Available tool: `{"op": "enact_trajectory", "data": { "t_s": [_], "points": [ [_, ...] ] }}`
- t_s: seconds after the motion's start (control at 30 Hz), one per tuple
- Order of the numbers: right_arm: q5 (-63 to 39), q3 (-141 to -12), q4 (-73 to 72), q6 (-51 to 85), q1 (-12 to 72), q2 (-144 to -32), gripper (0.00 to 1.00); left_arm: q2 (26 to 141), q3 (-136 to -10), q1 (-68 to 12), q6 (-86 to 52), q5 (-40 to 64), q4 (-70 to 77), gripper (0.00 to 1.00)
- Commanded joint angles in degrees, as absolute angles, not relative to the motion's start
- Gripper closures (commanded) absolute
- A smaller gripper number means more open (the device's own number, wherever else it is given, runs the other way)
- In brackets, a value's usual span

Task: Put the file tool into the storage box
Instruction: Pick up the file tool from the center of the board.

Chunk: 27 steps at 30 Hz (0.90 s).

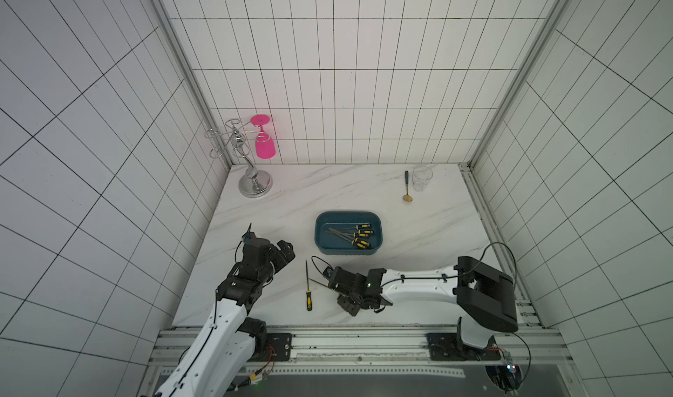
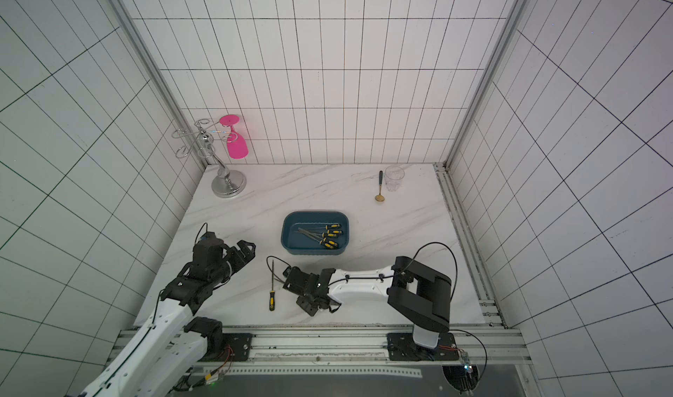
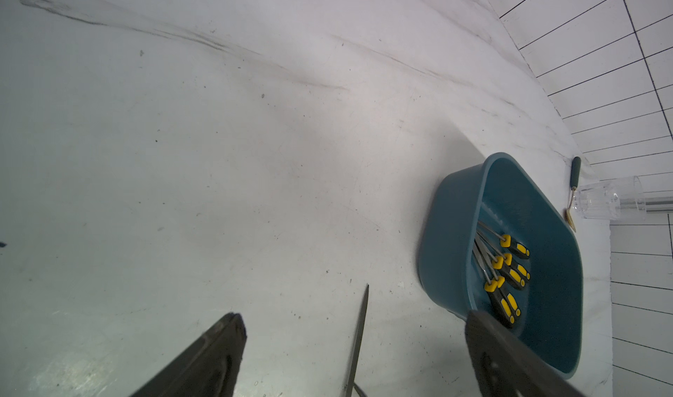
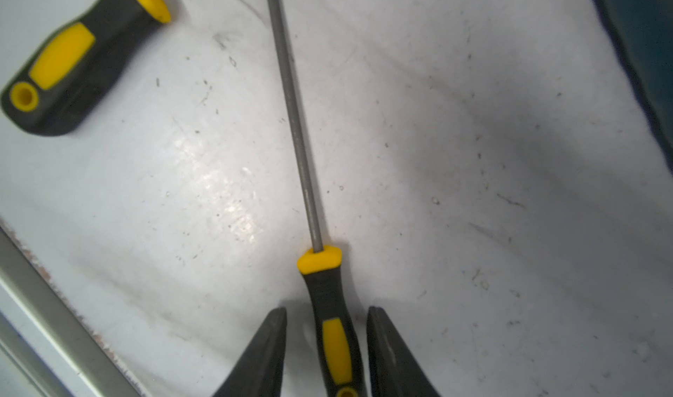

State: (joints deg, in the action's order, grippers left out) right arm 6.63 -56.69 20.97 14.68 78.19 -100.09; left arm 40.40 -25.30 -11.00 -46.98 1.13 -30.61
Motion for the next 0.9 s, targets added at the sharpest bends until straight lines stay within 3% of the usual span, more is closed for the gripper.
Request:
{"op": "enact_trajectory", "data": {
  "t_s": [0.0,0.17,0.3,0.67,0.87],
  "points": [
    [8.90,-55.46,22.28,15.62,78.68,-101.29,0.73,39.81,-25.49,-11.07,-45.62,0.13,-29.68,0.02],
    [11.17,-52.99,22.21,15.76,78.74,-97.97,0.90,40.32,-28.11,-11.24,-43.96,-0.74,-32.60,0.02],
    [13.01,-52.20,23.28,14.13,78.75,-94.08,0.97,40.30,-29.89,-12.19,-43.84,-1.22,-33.72,0.02],
    [14.80,-55.44,30.53,5.31,77.44,-79.20,1.00,35.90,-34.92,-13.03,-42.28,1.74,-34.92,0.02],
    [12.82,-56.57,31.11,-1.18,73.19,-73.57,1.00,35.26,-35.33,-12.95,-42.06,11.24,-26.80,0.02]
  ]
}}
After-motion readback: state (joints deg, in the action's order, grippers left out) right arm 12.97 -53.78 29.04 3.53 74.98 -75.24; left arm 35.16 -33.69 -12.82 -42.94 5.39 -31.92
